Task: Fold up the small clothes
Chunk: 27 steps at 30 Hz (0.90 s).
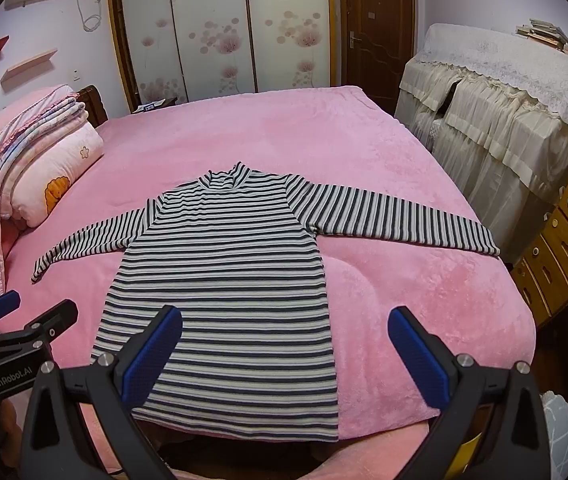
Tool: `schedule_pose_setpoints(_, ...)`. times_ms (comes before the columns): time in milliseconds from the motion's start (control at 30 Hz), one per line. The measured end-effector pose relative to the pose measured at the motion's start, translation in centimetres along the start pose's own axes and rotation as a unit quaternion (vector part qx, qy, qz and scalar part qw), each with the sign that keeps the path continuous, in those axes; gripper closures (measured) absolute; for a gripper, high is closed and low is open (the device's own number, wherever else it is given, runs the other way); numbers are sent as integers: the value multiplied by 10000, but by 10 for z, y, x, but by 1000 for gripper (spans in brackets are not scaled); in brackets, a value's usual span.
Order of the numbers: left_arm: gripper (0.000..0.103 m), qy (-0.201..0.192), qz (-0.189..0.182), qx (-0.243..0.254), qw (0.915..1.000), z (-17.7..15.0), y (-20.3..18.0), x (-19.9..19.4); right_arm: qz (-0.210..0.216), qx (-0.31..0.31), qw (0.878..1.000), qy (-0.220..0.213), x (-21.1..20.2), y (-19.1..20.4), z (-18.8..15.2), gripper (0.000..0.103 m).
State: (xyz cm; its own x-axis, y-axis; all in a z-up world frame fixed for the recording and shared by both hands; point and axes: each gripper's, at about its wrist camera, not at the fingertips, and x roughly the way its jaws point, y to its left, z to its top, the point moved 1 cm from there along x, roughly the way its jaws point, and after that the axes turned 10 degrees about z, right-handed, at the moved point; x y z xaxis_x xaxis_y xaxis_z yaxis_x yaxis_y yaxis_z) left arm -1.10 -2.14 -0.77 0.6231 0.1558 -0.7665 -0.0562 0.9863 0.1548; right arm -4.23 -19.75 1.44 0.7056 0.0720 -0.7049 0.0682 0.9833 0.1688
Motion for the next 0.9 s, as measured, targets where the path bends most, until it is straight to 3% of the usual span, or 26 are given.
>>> schedule_pose_setpoints(500,0,70,35,144,9999,4,-14,-2,76,143,9998,-135,-6,-18,-5,0)
schedule_pose_setpoints(900,0,36,54,458,9989,13,-47,-7,162,132,9996,-203,-7,-41,-2,0)
